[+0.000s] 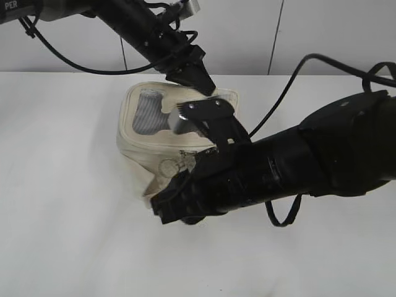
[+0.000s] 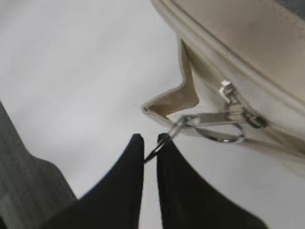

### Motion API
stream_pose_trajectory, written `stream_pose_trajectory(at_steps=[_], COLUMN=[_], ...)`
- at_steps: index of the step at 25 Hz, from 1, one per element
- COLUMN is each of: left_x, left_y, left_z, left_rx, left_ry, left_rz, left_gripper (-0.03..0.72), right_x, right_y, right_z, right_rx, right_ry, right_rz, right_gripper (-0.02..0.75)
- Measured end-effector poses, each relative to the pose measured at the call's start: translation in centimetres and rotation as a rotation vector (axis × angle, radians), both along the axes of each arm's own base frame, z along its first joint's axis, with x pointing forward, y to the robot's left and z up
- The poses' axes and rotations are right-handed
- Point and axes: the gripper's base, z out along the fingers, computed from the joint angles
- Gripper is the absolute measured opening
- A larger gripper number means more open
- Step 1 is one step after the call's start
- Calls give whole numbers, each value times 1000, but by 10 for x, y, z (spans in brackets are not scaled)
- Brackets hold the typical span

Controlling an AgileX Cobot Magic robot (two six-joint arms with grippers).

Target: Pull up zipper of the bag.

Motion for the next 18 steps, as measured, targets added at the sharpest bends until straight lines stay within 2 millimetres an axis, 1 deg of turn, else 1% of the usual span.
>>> stream_pose_trajectory(at_steps=[1, 4, 5, 6, 7, 9, 11, 12, 14, 15, 16, 18], left_x=[0, 3, 4, 3, 3, -1, -12, -20, -45, -61, -76, -118], left_y=[0, -2, -1, -1, 0, 3, 11, 15, 28, 37, 45, 69], left_z=[0, 3, 4, 7, 12, 28, 59, 71, 107, 121, 128, 156], left_rx=[-6, -37, -41, -44, -46, -49, -65, -65, -79, -76, -66, -70], left_ry=[2, 12, 16, 15, 7, -24, -76, -93, -158, -184, -202, -278], left_rz=[8, 61, 73, 81, 92, 110, 125, 132, 164, 184, 212, 276], left_gripper=[100, 215, 233, 235, 225, 187, 163, 157, 151, 150, 148, 148], right_x=[-2, -12, -14, -16, -18, -22, -28, -32, -41, -45, -51, -66], right_y=[1, 0, -4, -10, -17, -36, -59, -72, -99, -112, -127, -152], right_z=[0, 3, 7, 11, 14, 24, 34, 40, 53, 62, 71, 85], right_rx=[12, 56, 67, 70, 69, 78, 76, 87, 61, 50, 18, -71], right_ry=[24, 106, 128, 136, 151, 166, 184, 201, 212, 203, 188, 139], right_rz=[-1, 0, -20, -37, -62, -119, -149, -175, -168, -183, -189, -200], right_gripper=[135, 407, 473, 505, 512, 500, 484, 482, 479, 477, 475, 474])
